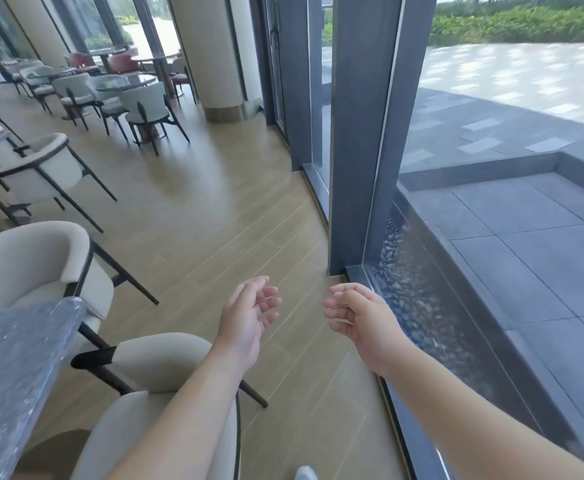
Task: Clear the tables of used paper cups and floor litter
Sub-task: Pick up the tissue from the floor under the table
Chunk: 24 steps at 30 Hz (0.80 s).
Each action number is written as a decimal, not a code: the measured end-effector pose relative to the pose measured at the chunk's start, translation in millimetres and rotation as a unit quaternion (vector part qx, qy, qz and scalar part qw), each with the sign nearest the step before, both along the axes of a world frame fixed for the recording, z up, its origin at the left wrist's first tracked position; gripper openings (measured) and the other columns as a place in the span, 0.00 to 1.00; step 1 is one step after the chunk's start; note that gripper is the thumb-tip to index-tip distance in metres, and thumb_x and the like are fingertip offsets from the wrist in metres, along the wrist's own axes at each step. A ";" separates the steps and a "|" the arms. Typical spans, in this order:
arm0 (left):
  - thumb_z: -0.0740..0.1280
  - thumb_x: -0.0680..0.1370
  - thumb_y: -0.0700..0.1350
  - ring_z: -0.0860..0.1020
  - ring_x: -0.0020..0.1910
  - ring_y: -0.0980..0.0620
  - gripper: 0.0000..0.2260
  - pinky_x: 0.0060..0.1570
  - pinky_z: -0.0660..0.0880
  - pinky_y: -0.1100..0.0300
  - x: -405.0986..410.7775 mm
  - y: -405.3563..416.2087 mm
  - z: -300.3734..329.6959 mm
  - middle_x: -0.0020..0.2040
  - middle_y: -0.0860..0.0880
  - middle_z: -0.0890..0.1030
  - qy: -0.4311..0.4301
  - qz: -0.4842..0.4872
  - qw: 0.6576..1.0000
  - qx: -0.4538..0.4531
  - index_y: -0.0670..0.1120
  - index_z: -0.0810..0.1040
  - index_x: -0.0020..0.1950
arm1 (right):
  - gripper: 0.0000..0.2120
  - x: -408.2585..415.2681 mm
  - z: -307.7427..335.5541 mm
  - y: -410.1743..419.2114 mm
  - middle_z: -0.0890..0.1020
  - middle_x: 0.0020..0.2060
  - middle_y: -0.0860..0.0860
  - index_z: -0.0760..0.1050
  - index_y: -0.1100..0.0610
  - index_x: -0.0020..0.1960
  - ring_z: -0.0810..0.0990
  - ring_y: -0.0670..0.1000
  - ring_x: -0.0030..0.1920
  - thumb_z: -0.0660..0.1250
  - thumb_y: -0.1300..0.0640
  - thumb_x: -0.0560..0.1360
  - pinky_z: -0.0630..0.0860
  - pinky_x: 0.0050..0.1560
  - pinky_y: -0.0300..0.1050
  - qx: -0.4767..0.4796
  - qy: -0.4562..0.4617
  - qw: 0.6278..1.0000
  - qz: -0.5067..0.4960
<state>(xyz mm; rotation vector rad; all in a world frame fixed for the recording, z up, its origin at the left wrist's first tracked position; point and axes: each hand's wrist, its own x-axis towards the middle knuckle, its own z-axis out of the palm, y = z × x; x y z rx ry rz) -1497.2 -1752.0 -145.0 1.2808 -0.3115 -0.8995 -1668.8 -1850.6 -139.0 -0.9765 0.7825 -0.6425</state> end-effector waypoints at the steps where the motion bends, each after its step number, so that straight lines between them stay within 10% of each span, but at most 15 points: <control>1: 0.69 0.69 0.54 0.82 0.41 0.53 0.18 0.38 0.77 0.58 5.3 -9.8 -3.0 0.44 0.50 0.82 0.003 -0.001 1.000 0.000 0.48 0.79 0.56 | 0.07 4.3 -1.3 -9.3 0.82 0.38 0.53 0.78 0.57 0.48 0.79 0.51 0.37 0.62 0.64 0.74 0.75 0.37 0.43 0.000 0.004 1.000 -0.001; 24: 0.68 0.69 0.53 0.82 0.41 0.54 0.17 0.42 0.75 0.57 232.6 -316.1 -9.4 0.45 0.50 0.83 0.039 -0.036 0.999 -0.011 0.49 0.78 0.56 | 0.08 235.8 8.5 -315.1 0.83 0.39 0.53 0.79 0.57 0.49 0.80 0.51 0.38 0.63 0.62 0.73 0.75 0.43 0.47 -0.016 0.036 0.999 0.028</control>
